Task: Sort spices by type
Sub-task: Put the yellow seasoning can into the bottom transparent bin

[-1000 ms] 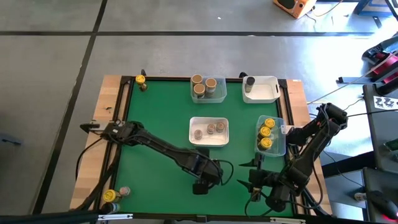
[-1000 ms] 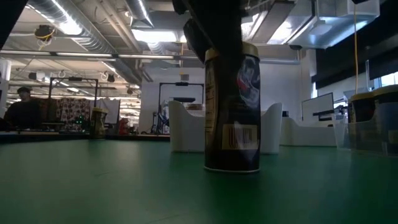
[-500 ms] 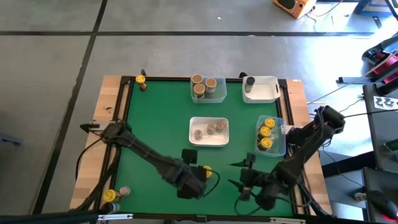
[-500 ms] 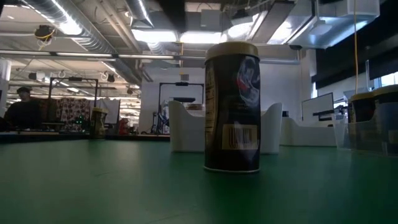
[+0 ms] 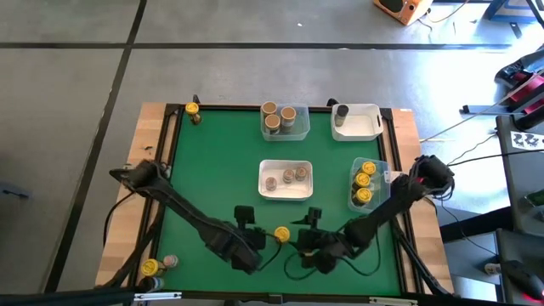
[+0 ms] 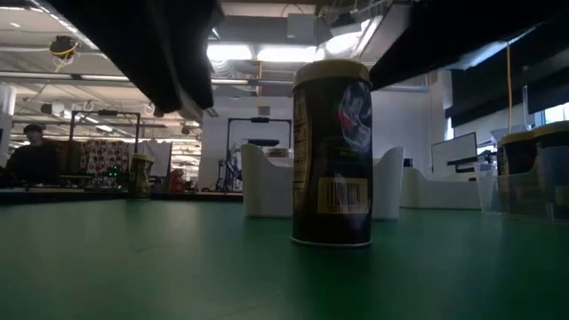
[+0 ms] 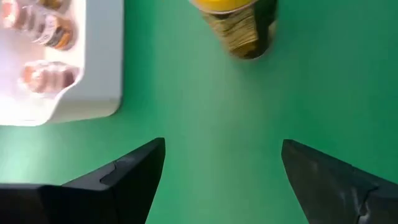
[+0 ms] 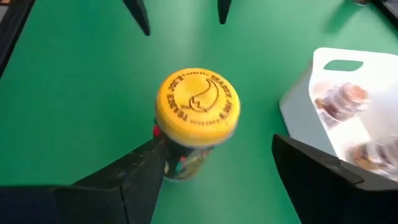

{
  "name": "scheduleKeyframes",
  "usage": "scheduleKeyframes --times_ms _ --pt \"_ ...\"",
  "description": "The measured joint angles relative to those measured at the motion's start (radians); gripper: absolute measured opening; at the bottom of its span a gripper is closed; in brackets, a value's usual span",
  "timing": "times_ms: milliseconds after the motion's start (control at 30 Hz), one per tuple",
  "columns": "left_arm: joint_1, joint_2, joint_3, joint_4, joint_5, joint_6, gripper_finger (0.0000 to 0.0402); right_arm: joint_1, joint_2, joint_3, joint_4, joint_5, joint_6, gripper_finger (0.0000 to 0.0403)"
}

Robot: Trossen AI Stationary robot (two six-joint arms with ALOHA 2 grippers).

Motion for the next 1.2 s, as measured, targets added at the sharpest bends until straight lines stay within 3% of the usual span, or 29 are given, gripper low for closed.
scheduleKeyframes --times_ms 167,333,500,633,1200 --pt "-0.006 -0.143 -0.225 0.301 0.001 0.001 0.0319 -0.032 0.035 0.0 0.081 -0.057 -0.025 0.0292" --pt "-0.005 -0.18 -0.349 0.458 0.028 -0.008 0.0319 -0.039 0.049 0.0 0.098 -0.069 -0.035 0.0292" --pt "-0.003 -0.176 -0.394 0.561 0.032 -0.001 0.0319 -0.044 0.067 0.001 0.186 -0.131 -0.046 0.0292" --pt "0.0 -0.174 -0.417 0.633 0.032 0.023 0.0319 -0.057 0.121 -0.001 0.216 -0.098 -0.08 0.0292" --pt "0.009 -0.174 -0.418 0.638 0.028 0.036 0.0319 -0.13 0.204 -0.001 0.443 -0.211 -0.194 0.0277"
